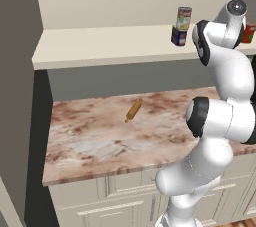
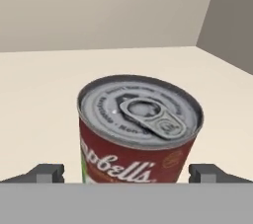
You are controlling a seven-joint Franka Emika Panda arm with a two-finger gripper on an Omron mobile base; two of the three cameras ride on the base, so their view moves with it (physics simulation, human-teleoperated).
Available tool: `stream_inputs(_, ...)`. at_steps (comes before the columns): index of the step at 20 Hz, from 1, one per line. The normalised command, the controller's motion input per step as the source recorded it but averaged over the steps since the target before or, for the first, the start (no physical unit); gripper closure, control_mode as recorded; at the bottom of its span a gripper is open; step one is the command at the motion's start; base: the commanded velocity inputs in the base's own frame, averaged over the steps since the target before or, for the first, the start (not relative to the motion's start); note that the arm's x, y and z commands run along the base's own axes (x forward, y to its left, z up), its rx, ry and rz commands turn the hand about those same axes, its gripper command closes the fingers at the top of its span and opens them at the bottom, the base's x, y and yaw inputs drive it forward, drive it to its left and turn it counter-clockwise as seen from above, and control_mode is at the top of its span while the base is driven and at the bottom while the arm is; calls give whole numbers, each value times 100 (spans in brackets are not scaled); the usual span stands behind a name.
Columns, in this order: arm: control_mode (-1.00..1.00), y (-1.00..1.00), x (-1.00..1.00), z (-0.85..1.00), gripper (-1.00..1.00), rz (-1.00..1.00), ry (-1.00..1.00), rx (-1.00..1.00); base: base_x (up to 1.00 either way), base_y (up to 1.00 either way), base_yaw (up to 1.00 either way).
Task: Stack two cans on top of the other two cans in the cabinet.
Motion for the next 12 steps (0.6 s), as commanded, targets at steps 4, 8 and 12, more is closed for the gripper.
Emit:
stream_inputs(4,-100,-12,5,-6,-100,0,0,0,0,0,0)
stream_inputs(8,-100,-7,0,-5,100,0,0,0,0,0,0)
stream_inputs(12,-100,-8,0,-2,100,0,0,2,0,0,0)
